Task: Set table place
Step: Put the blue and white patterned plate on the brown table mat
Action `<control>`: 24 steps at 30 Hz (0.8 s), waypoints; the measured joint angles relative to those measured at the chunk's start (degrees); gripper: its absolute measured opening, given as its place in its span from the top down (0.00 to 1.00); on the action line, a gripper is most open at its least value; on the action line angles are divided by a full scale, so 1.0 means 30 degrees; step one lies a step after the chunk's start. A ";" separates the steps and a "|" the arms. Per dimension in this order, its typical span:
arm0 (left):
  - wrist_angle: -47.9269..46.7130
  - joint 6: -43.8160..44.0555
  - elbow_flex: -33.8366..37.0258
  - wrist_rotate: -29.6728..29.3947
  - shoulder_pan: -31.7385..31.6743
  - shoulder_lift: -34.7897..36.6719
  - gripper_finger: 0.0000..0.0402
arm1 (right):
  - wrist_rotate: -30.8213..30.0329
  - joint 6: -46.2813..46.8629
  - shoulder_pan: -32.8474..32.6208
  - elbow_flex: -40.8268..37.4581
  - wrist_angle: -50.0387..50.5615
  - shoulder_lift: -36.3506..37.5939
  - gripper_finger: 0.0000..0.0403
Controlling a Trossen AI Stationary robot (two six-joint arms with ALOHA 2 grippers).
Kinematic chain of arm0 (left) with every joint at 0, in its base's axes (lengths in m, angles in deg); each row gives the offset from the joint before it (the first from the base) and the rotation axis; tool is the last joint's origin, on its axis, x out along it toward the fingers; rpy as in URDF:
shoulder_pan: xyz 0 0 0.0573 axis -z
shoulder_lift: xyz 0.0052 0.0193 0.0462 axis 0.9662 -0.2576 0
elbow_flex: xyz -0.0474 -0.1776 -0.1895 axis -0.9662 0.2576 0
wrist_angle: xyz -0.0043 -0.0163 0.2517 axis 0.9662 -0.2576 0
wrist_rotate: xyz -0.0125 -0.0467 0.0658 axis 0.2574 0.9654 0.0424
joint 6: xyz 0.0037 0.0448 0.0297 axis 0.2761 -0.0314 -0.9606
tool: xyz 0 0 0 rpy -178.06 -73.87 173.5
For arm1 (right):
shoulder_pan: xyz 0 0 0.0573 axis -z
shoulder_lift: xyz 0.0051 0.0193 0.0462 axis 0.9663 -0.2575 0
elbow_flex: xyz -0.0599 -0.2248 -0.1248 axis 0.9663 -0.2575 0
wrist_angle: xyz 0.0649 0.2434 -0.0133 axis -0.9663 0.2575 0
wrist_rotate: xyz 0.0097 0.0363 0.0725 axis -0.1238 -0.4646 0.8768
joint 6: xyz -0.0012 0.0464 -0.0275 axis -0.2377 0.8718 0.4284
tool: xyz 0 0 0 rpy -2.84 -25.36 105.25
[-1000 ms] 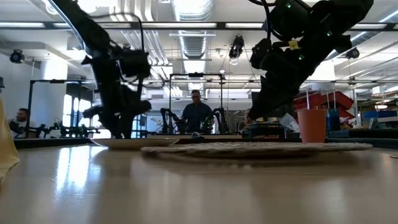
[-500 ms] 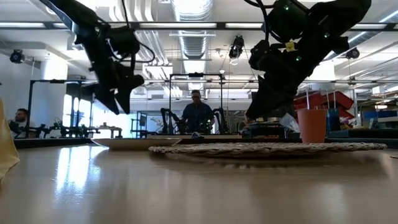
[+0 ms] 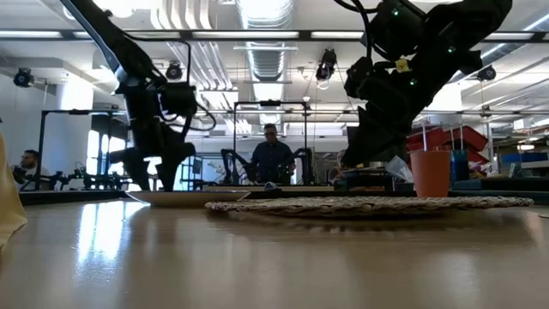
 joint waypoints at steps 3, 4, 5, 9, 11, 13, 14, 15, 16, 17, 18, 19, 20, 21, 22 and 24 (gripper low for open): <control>0.0209 -0.0046 -0.0066 0.0464 -0.0022 -0.0619 0.31 | 0.0000 -0.0004 -0.0033 0.0000 0.0147 -0.0007 0.64; 0.0307 -0.0039 -0.0080 0.0663 -0.0002 -0.0739 0.32 | 0.0000 -0.0030 -0.0068 0.0000 0.0083 -0.0007 0.64; 0.0340 -0.0034 -0.0083 0.0773 0.0012 -0.0809 0.33 | 0.0004 -0.0030 -0.0079 0.0000 0.0041 -0.0032 0.64; 0.0303 -0.0046 -0.0010 0.1889 0.0015 -0.0476 0.37 | 0.0000 -0.0059 -0.0068 0.0000 0.0147 -0.0051 0.65; 0.0105 -0.0061 0.0053 0.2824 0.0020 -0.0242 0.42 | 0.0000 -0.0051 -0.0064 0.0000 0.0188 -0.0051 0.66; 0.0108 -0.0085 0.0057 0.3516 0.0058 -0.0044 0.48 | 0.0000 -0.0064 -0.0064 0.0000 0.0164 -0.0051 0.66; 0.0138 -0.0139 0.0056 0.3705 0.0056 0.0000 0.52 | 0.0000 -0.0059 -0.0071 0.0000 0.0169 -0.0051 0.67; 0.0141 -0.0182 0.0050 0.3780 0.0044 0.0008 0.55 | 0.0000 -0.0052 -0.0071 0.0000 0.0178 -0.0051 0.67; 0.0117 -0.0192 0.0057 0.3933 0.0020 -0.0002 0.59 | 0.0000 -0.0052 -0.0071 0.0000 0.0194 -0.0051 0.67; 0.0115 -0.0199 0.0057 0.4000 0.0015 -0.0016 0.63 | 0.0000 -0.0052 -0.0071 0.0000 0.0213 -0.0051 0.68; 0.0143 -0.0206 0.0057 0.4063 0.0027 -0.0017 0.68 | 0.0000 -0.0051 -0.0071 0.0000 0.0228 -0.0051 0.68; 0.0140 -0.0207 0.0057 0.4137 0.0046 -0.0029 0.72 | 0.0000 -0.0037 -0.0071 0.0000 0.0298 -0.0051 0.68; 0.0131 -0.0207 0.0057 0.4241 0.0051 -0.0031 0.76 | 0.0000 0.0018 -0.0065 0.0000 0.0390 -0.0051 0.69; 0.0168 -0.0242 0.0057 0.4332 0.0051 -0.0031 0.81 | 0.0000 0.0023 -0.0064 0.0000 0.0416 -0.0051 0.69; 0.0212 -0.0394 0.0057 0.4430 0.0051 -0.0031 0.85 | 0.0000 0.0021 -0.0064 0.0000 0.0416 -0.0051 0.69; 0.0251 -0.0859 0.0057 0.4677 0.0051 -0.0025 0.93 | 0.0000 0.0039 -0.0064 0.0000 0.0427 -0.0051 0.70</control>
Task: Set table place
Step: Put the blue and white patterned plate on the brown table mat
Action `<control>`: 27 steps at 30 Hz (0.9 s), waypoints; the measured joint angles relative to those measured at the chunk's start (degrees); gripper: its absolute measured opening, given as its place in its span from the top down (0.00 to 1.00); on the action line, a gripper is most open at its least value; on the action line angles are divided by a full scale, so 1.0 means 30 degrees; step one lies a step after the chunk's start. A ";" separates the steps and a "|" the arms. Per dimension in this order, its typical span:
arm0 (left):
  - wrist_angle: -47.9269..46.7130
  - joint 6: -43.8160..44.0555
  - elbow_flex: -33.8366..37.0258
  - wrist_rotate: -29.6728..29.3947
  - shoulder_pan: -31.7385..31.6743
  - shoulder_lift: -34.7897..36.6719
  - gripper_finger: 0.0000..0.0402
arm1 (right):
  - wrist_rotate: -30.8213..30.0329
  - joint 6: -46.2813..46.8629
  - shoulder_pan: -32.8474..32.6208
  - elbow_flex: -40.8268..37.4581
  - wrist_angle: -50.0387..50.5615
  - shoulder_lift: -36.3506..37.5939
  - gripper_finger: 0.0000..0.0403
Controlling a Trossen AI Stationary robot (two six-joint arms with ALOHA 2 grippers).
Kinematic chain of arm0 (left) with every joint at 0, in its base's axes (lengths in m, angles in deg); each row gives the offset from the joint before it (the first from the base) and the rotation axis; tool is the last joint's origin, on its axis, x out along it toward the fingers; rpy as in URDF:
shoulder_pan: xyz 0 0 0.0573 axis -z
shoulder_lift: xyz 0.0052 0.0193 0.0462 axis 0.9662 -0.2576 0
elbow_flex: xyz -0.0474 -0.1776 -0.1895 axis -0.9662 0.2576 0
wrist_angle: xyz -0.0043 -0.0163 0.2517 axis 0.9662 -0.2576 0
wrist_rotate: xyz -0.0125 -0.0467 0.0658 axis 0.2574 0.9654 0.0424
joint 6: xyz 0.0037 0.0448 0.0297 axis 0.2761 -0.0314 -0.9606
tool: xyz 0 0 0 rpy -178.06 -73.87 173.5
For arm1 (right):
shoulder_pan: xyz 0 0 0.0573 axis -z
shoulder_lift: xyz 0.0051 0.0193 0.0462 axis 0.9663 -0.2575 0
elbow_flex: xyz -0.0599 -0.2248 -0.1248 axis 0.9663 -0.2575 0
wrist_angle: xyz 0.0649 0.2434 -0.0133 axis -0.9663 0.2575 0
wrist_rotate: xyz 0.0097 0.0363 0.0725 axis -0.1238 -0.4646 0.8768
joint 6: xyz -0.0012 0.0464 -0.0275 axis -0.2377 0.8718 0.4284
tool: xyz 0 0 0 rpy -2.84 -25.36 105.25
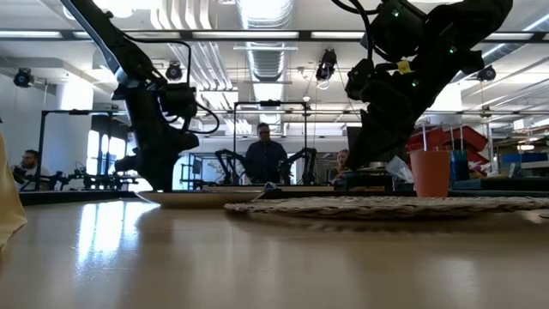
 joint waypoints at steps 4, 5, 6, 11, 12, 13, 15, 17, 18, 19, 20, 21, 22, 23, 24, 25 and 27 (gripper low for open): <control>0.0244 -0.1010 0.0038 0.0113 0.0000 0.0037 0.98 | 0.0000 0.0062 0.0000 0.0000 0.0018 0.0000 0.72; 0.0244 -0.1113 0.0051 0.0102 -0.0008 0.0045 0.98 | 0.0000 0.0063 0.0000 0.0000 0.0013 0.0000 0.72; 0.0244 -0.1133 0.0058 0.0092 -0.0029 0.0052 0.99 | 0.0000 0.0063 0.0000 0.0000 0.0017 0.0005 0.72; 0.0228 -0.1538 0.0069 0.0287 -0.0022 0.0313 1.00 | 0.0000 0.0063 0.0000 0.0000 0.0018 0.0015 0.74; 0.0227 -0.1612 0.0073 0.0354 -0.0022 0.0447 1.00 | 0.0000 0.0063 0.0000 0.0000 0.0018 0.0029 0.74; 0.0213 -0.1636 0.0077 0.0420 -0.0022 0.0638 1.00 | 0.0000 0.0063 0.0000 0.0000 0.0018 0.0036 0.75; 0.0247 -0.1727 0.0080 0.0570 -0.0022 0.1101 1.00 | 0.0000 0.0063 0.0000 0.0000 0.0018 0.0055 0.75; 0.0218 -0.1755 0.0080 0.0739 -0.0022 0.1529 1.00 | 0.0000 0.0063 0.0000 0.0000 0.0018 0.0058 0.76; 0.0212 -0.1773 0.0080 0.0759 -0.0022 0.1737 1.00 | 0.0000 0.0063 0.0000 0.0000 0.0018 0.0058 0.76; 0.0205 -0.1799 0.0080 0.0769 -0.0022 0.1990 1.00 | 0.0000 0.0063 0.0000 0.0000 0.0018 0.0058 0.77; 0.0201 -0.1810 0.0080 0.0777 -0.0015 0.2263 1.00 | 0.0000 0.0063 0.0000 0.0000 0.0018 0.0058 0.77; 0.0222 -0.1810 0.0080 0.0821 -0.0015 0.2539 1.00 | 0.0000 0.0063 0.0000 0.0000 0.0018 0.0072 0.77; 0.0215 -0.1817 0.0080 0.0876 -0.0015 0.2785 1.00 | 0.0000 0.0063 0.0000 0.0000 0.0018 0.0080 0.78; 0.0207 -0.1812 0.0080 0.0900 -0.0015 0.2980 1.00 | 0.0000 0.0063 0.0000 0.0000 0.0014 0.0087 0.78; 0.0212 -0.1810 0.0080 0.0908 -0.0015 0.3143 1.00 | 0.0000 0.0063 0.0000 0.0000 0.0018 0.0087 0.78; 0.0226 -0.1803 0.0084 0.0911 -0.0015 0.3296 1.00 | 0.0000 0.0063 0.0000 0.0000 0.0018 0.0087 0.78; 0.0234 -0.1788 0.0121 0.0915 -0.0015 0.3396 1.00 | 0.0000 0.0063 0.0000 0.0000 0.0012 0.0087 0.79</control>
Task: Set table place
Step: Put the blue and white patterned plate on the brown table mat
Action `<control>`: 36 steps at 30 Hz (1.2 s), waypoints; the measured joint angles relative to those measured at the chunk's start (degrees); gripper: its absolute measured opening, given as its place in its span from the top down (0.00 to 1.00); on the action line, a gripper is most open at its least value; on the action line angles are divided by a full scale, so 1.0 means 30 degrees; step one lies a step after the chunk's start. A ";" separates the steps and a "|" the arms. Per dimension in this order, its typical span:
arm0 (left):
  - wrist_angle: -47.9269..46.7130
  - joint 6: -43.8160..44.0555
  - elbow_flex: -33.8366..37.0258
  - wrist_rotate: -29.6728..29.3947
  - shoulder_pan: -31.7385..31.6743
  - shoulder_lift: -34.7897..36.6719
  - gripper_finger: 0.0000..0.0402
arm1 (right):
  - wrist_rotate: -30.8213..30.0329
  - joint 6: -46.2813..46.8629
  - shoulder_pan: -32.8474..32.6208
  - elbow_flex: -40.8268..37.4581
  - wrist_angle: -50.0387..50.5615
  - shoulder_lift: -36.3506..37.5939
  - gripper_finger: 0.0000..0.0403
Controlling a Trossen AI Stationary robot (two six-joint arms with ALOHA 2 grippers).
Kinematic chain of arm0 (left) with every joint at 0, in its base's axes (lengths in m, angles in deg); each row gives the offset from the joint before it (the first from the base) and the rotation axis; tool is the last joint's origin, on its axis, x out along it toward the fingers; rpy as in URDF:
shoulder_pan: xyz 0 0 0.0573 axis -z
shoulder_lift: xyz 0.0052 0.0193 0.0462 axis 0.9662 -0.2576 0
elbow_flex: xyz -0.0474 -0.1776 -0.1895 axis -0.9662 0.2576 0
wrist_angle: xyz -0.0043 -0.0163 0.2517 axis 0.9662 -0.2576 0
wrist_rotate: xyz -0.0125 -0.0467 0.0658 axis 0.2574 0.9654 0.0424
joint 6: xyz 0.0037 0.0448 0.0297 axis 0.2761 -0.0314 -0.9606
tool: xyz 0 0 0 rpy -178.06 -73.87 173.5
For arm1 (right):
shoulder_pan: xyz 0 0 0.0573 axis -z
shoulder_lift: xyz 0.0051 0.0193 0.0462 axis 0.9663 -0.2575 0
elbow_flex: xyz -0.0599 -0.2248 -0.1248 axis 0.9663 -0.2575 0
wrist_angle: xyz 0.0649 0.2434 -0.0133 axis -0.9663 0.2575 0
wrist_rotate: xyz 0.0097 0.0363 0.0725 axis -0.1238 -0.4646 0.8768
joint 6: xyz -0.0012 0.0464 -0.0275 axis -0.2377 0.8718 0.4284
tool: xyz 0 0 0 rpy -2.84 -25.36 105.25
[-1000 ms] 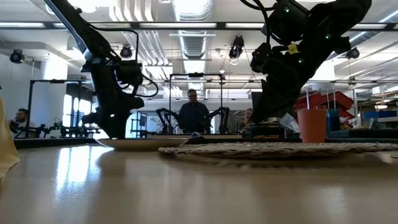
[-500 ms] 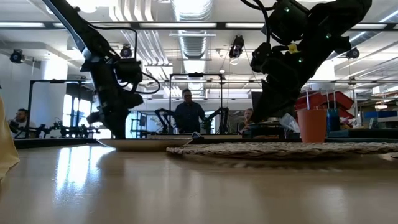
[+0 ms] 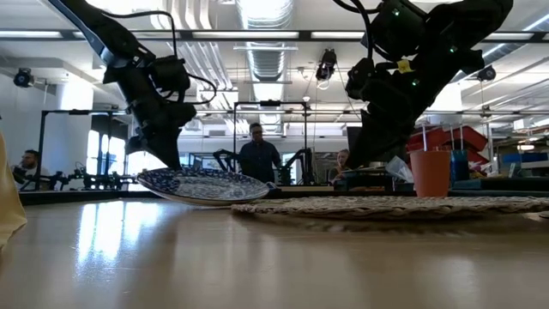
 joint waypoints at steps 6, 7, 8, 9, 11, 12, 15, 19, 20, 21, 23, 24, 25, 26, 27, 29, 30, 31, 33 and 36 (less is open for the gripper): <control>0.0040 0.0039 0.0260 -0.0006 -0.0004 -0.0579 1.00 | -0.0199 -0.0009 0.0033 0.0000 -0.0978 -0.0108 0.77; 0.0053 0.0036 0.0293 0.0000 -0.0007 -0.0645 1.00 | -0.0388 -0.0234 0.0139 0.0000 -0.2080 -0.0296 0.77; 0.0067 0.0027 0.0304 -0.0002 -0.0004 -0.0691 1.00 | -0.0585 -0.0566 0.0282 0.0007 -0.3296 -0.0565 0.76; 0.0087 -0.0014 0.0309 0.0002 -0.0007 -0.0714 1.00 | -0.0601 -0.0800 0.0529 0.0007 -0.4626 -0.0930 0.75; 0.0140 -0.0058 0.0309 0.0007 0.0000 -0.0714 1.00 | -0.0086 -0.0801 0.1219 0.0080 -0.7156 -0.1853 0.72; 0.0135 -0.0058 0.0309 0.0074 0.0007 -0.0708 1.00 | 0.0356 -0.0557 0.1654 0.0360 -0.7793 -0.2386 0.71; 0.0218 -0.0081 0.0309 0.0583 0.0015 -0.0670 1.00 | 0.1909 0.0772 0.3180 0.1978 -0.7898 -0.4105 0.66; 0.0392 -0.0381 0.0309 0.0985 0.0015 -0.0670 1.00 | 0.4054 0.1540 0.4577 0.4647 -0.6419 -0.6966 0.60; 0.0433 -0.0394 0.0309 0.1013 0.0015 -0.0670 1.00 | 0.4399 0.1545 0.4790 0.5471 -0.5945 -0.7661 0.58; 0.0454 -0.0401 0.0309 0.1020 0.0015 -0.0670 1.00 | 0.4678 0.1537 0.4954 0.6355 -0.5404 -0.8328 0.56; 0.0454 -0.0401 0.0309 0.1027 0.0015 -0.0670 1.00 | 0.5067 0.1388 0.5179 0.8114 -0.4117 -0.9471 0.53; 0.0465 -0.0419 0.0309 0.1027 0.0015 -0.0670 1.00 | 0.5134 0.1210 0.5214 0.8994 -0.3300 -1.0012 0.52; 0.0453 -0.0465 0.0309 0.1010 0.0015 -0.0670 1.00 | 0.5149 0.0998 0.5246 0.9795 -0.2399 -1.0550 0.51; 0.0434 -0.0482 0.0309 0.1013 0.0015 -0.0670 1.00 | 0.5247 0.0741 0.5253 1.0547 -0.1604 -1.1009 0.50; 0.0464 -0.0568 0.0309 0.1004 0.0015 -0.0670 1.00 | 0.5407 0.0471 0.5243 1.1227 -0.0827 -1.1457 0.49; 0.0495 -0.0781 0.0309 0.1037 0.0015 -0.0657 1.00 | 0.5174 0.0186 0.5107 1.2361 0.0504 -1.2132 0.48; 0.0490 -0.0821 0.0309 0.1027 0.0020 -0.0656 1.00 | 0.4734 -0.0032 0.5014 1.2712 0.1210 -1.2231 0.48; 0.0484 -0.0831 0.0309 0.1041 0.0019 -0.0656 1.00 | 0.4542 -0.0291 0.4937 1.2944 0.1747 -1.2284 0.49; 0.0559 -0.0880 0.0309 0.1035 0.0022 -0.0656 1.00 | 0.4442 -0.0558 0.4896 1.3153 0.1818 -1.2288 0.52; 0.0708 -0.0917 0.0309 0.1028 0.0022 -0.0656 1.00 | 0.4732 -0.0607 0.4930 1.3129 0.1879 -1.2183 0.59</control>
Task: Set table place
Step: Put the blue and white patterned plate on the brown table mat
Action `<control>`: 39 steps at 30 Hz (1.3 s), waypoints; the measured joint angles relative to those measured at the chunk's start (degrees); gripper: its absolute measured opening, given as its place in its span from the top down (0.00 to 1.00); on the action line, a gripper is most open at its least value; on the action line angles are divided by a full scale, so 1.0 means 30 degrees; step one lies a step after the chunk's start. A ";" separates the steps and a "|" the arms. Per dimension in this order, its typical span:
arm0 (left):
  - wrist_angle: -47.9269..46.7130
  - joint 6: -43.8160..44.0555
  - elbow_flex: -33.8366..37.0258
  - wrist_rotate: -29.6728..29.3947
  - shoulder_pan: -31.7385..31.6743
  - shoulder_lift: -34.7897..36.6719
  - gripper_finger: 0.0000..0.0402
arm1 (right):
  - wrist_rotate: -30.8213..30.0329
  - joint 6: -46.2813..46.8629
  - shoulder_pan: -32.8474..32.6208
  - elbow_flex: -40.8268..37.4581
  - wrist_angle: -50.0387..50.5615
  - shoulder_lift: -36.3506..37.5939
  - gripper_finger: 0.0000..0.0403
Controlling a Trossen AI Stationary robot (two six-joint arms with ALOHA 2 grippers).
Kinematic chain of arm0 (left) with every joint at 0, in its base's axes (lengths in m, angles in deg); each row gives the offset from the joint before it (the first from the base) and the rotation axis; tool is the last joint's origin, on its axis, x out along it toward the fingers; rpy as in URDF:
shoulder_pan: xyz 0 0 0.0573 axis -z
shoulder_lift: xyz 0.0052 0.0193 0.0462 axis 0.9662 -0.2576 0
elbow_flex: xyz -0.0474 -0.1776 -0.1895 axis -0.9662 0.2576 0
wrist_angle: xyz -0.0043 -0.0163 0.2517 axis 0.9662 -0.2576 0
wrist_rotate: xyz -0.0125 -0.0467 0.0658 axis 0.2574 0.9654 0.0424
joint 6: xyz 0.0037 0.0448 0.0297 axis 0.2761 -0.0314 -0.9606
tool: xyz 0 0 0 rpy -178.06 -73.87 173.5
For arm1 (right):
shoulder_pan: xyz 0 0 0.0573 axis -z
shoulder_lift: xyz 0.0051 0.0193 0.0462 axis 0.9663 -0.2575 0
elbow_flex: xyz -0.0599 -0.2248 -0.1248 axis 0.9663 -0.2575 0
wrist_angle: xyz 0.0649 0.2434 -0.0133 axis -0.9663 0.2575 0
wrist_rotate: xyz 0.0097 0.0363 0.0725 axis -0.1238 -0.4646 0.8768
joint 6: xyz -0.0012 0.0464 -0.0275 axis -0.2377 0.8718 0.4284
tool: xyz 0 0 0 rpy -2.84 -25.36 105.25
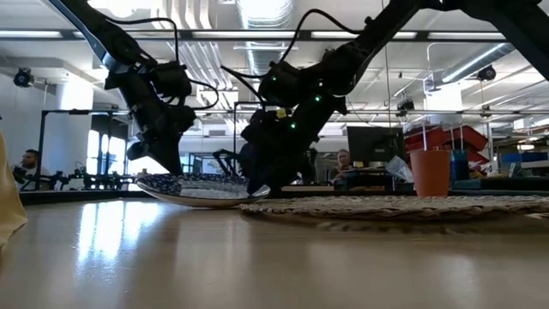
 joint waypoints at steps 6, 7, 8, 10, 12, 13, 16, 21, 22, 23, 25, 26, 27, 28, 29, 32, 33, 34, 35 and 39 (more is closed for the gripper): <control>-0.0194 -0.0037 0.0022 -0.0274 -0.0015 0.0009 1.00 | 0.1339 -0.0252 0.0181 0.0066 -0.0048 0.0428 0.88; -0.0273 -0.0041 0.0022 -0.0328 -0.0022 0.0026 1.00 | 0.1583 -0.0240 0.0244 0.0105 -0.0159 0.0477 0.91; -0.0256 -0.0037 0.0022 -0.0328 -0.0022 0.0051 1.00 | 0.1825 -0.0276 0.0344 0.0102 -0.0185 0.0481 0.91; -0.0226 -0.0037 0.0022 -0.0350 -0.0022 0.0045 1.00 | 0.2252 -0.0367 0.0460 0.0088 -0.0327 0.0410 0.91; -0.0206 -0.0031 0.0022 -0.0343 -0.0022 0.0048 1.00 | 0.2270 -0.0432 0.0469 0.0087 -0.0342 0.0451 0.91; -0.0179 -0.0027 0.0022 -0.0343 -0.0022 0.0064 1.00 | 0.2270 -0.0510 0.0464 0.0083 -0.0328 0.0506 0.91; -0.0175 0.0027 0.0022 -0.0243 -0.0015 0.0347 1.00 | 0.2263 -0.0838 0.0414 0.0057 -0.0166 0.0881 0.91; 0.0188 0.0280 0.0015 0.0369 0.0007 0.1372 1.00 | 0.2189 -0.1800 0.0410 0.0029 0.1170 0.2225 0.93; 0.0272 0.0437 0.0015 0.0585 0.0007 0.1639 1.00 | 0.2100 -0.1939 0.0418 0.0029 0.1504 0.2507 0.94; 0.0278 0.0549 0.0007 0.0757 0.0007 0.1926 1.00 | 0.2034 -0.2103 0.0418 0.0029 0.1821 0.2860 0.94; 0.0278 0.0721 0.0007 0.1282 0.0039 0.2631 1.00 | 0.1801 -0.2476 0.0396 0.0029 0.2545 0.3534 0.96; 0.0367 0.0895 0.0007 0.1393 0.0114 0.2995 1.00 | 0.1747 -0.2586 0.0390 0.0029 0.2874 0.3927 0.97; 0.0557 0.1123 -0.0004 0.1502 0.0205 0.3339 1.00 | 0.1681 -0.2737 0.0396 0.0029 0.3255 0.4330 0.98; 0.0711 0.1299 -0.0007 0.1619 0.0312 0.3722 1.00 | 0.1628 -0.2896 0.0396 0.0033 0.3677 0.4771 0.98; 0.0883 0.1447 -0.0007 0.1830 0.0470 0.4160 1.00 | 0.1611 -0.2993 0.0396 0.0036 0.4114 0.5193 0.99; 0.2191 0.2090 -0.0015 0.2441 0.1267 0.5076 1.00 | 0.1535 -0.3449 0.0385 0.0044 0.5941 0.6537 1.00; 0.2727 0.2386 -0.0015 0.2669 0.1593 0.5327 1.00 | 0.1384 -0.3562 0.0320 0.0044 0.6544 0.6982 1.00; 0.3278 0.2769 -0.0022 0.2803 0.1962 0.5499 1.00 | 0.1255 -0.3696 0.0256 0.0044 0.7074 0.7446 1.00; 0.4092 0.3101 -0.0066 0.2775 0.2320 0.5536 1.00 | 0.1244 -0.4049 0.0215 0.0046 0.7807 0.7963 0.99; 0.5263 0.4045 -0.0509 0.2694 0.3984 0.5319 1.00 | 0.1908 -0.4245 -0.0300 0.0044 1.1003 0.9603 0.99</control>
